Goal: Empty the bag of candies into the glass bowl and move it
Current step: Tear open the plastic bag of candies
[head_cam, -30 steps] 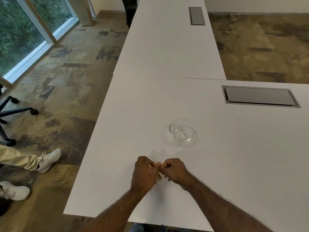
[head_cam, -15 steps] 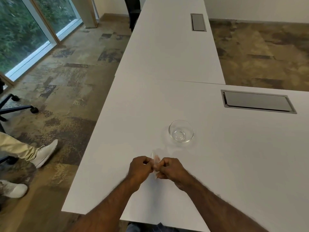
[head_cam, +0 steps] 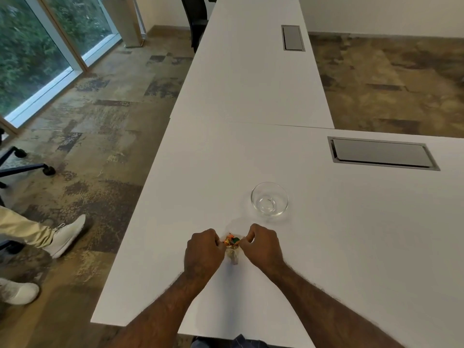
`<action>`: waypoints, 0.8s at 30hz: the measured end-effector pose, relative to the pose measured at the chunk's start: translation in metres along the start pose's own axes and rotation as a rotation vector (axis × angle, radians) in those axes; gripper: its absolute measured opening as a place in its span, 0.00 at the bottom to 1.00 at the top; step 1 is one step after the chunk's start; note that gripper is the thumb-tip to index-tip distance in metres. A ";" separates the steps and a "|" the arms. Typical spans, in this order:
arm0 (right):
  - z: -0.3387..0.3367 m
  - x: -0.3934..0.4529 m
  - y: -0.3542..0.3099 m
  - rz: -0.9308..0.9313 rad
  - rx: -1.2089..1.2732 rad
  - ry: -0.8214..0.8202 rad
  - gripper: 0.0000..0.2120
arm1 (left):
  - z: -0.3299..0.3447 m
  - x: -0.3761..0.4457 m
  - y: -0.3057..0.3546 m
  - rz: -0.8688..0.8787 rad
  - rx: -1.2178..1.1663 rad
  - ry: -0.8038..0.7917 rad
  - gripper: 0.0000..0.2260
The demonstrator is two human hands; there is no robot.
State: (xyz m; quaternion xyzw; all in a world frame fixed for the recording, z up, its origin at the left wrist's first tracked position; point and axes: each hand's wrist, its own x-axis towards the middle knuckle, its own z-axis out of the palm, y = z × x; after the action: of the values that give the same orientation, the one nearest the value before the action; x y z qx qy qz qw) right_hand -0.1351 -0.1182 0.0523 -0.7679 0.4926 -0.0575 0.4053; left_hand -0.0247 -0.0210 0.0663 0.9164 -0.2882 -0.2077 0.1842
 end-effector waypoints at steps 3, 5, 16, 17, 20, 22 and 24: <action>0.001 0.000 -0.001 0.024 -0.037 0.063 0.13 | -0.004 0.001 0.003 -0.027 -0.002 0.032 0.06; 0.003 0.001 -0.001 0.073 -0.039 0.110 0.15 | -0.005 0.001 0.007 -0.053 -0.062 0.062 0.06; -0.010 0.021 0.020 0.507 0.870 0.005 0.12 | -0.004 0.008 0.042 0.133 0.007 0.093 0.06; -0.012 0.024 0.025 0.517 0.921 0.002 0.14 | -0.006 0.010 0.046 0.167 0.016 0.087 0.05; -0.017 0.025 0.040 0.475 1.005 -0.076 0.08 | -0.010 0.014 0.059 0.256 0.013 0.053 0.06; -0.020 0.025 0.048 0.446 1.101 -0.188 0.06 | -0.013 0.018 0.067 0.300 -0.031 0.013 0.05; -0.026 0.025 0.055 0.469 1.159 -0.306 0.07 | -0.015 0.022 0.076 0.322 -0.101 -0.034 0.04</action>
State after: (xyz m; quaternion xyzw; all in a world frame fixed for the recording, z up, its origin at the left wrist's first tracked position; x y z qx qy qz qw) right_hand -0.1743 -0.1630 0.0238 -0.2957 0.4730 -0.1142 0.8221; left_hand -0.0358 -0.0892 0.1078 0.8444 -0.4234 -0.2055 0.2561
